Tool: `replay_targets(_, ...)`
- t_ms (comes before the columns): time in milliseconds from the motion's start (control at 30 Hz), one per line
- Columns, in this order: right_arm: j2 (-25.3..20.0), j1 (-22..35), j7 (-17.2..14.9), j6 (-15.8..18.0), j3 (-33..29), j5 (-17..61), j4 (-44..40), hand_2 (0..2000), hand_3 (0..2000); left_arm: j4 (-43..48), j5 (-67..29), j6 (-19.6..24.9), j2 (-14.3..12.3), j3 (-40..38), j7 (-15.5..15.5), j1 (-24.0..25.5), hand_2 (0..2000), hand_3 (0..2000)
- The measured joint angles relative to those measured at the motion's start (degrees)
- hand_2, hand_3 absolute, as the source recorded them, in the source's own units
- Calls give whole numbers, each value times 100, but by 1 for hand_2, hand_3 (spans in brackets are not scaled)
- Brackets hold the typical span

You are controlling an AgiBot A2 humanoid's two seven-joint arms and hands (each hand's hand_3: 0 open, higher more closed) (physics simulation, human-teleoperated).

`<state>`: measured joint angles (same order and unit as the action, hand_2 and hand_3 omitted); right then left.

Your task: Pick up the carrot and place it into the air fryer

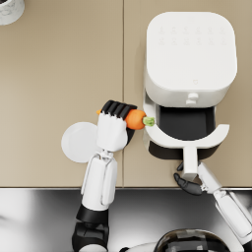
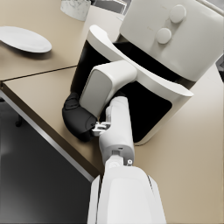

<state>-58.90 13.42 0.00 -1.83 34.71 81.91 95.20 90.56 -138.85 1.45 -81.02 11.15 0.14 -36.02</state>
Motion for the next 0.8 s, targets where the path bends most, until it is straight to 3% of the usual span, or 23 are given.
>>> replay_targets(100, 950, 20, 66, -152, 664, -7, 622, 2000, 2000, -254, 0, 0, -162, 271, 0, -309, 2000, 2000)
replay_targets(233, 1429, -466, 96, 172, 718, -18, 1279, 2000, 2000, -571, 0, 1, -336, 634, 0, -587, 2000, 2000)
replay_targets(300, 1519, -550, 76, 186, 732, -20, 1388, 2000, 2000, -741, 0, 0, -421, 883, 1, -704, 2000, 2000)
replay_targets(433, 1576, -599, 38, 214, 730, -21, 1467, 2000, 2000, -945, -4, -1, -592, 2176, -4, -760, 2000, 2000)
replay_targets(700, 1587, -614, 24, 208, 730, -21, 1488, 2000, 2000, -1243, -8, 12, -714, 3285, -3, -679, 2000, 2000)
replay_targets(733, 1596, -622, 38, 214, 738, -22, 1490, 2000, 2000, -1323, -7, 21, -732, 3313, -2, -686, 639, 1673)
replay_targets(767, 1593, -627, 46, 264, 745, -22, 1493, 2000, 2000, -1422, -10, -94, -755, 3337, -6, -677, 0, 1347)
replay_targets(800, 1562, -618, 51, 381, 736, -22, 1487, 2000, 2000, -1506, -9, -39, -769, 3342, -6, -676, 0, 1020)
